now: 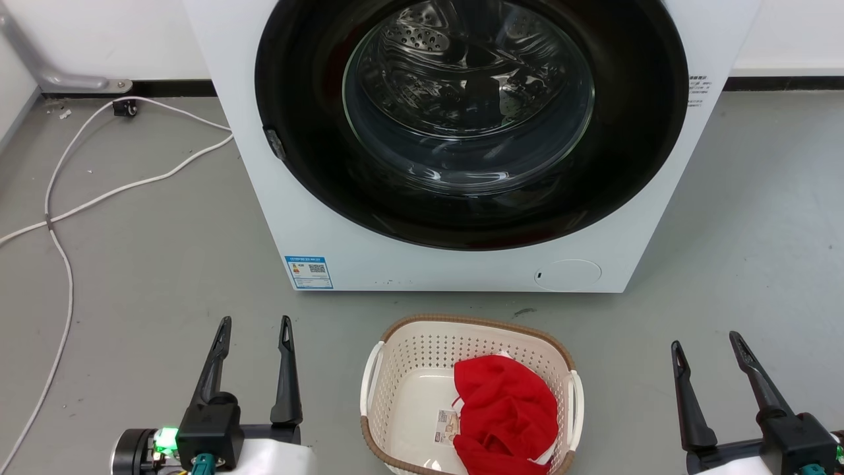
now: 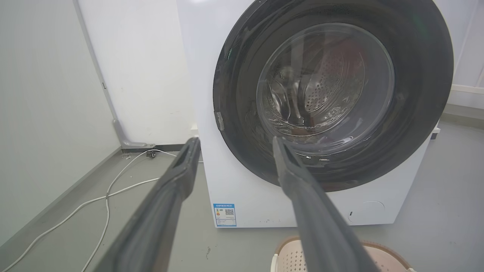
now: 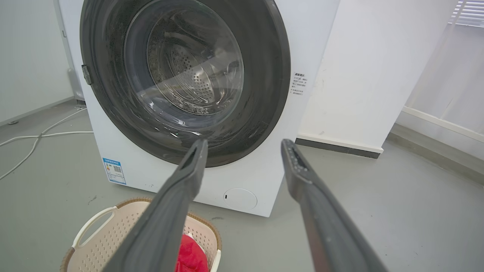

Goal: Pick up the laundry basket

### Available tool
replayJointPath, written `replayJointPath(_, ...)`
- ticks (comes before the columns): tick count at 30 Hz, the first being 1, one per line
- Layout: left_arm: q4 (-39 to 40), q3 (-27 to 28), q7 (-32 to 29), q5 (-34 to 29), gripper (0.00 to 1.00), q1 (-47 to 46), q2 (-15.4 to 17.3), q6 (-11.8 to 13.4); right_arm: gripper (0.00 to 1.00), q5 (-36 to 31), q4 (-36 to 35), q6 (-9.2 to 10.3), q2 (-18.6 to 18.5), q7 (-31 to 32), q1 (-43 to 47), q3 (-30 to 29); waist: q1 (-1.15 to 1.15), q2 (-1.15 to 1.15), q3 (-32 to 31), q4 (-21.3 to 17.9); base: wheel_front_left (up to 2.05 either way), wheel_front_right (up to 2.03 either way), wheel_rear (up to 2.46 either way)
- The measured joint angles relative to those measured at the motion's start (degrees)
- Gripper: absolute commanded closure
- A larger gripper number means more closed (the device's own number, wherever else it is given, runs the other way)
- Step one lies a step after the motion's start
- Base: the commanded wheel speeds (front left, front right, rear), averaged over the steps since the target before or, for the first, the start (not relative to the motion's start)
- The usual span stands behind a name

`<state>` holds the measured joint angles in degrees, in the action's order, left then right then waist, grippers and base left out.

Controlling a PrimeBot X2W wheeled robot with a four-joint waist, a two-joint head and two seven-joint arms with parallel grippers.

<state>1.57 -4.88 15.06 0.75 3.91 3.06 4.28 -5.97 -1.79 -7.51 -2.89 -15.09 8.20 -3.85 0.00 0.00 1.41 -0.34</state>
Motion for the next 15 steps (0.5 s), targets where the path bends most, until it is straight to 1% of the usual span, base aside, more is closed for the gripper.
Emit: replayJointPath(15,0.0,0.5,0.0,0.0,0.00,0.0,-0.1,-0.2,0.00,0.0,0.1,0.00,0.0,0.0,0.0,0.2,0.00,0.00,0.1,-0.1,0.00,0.00,0.00)
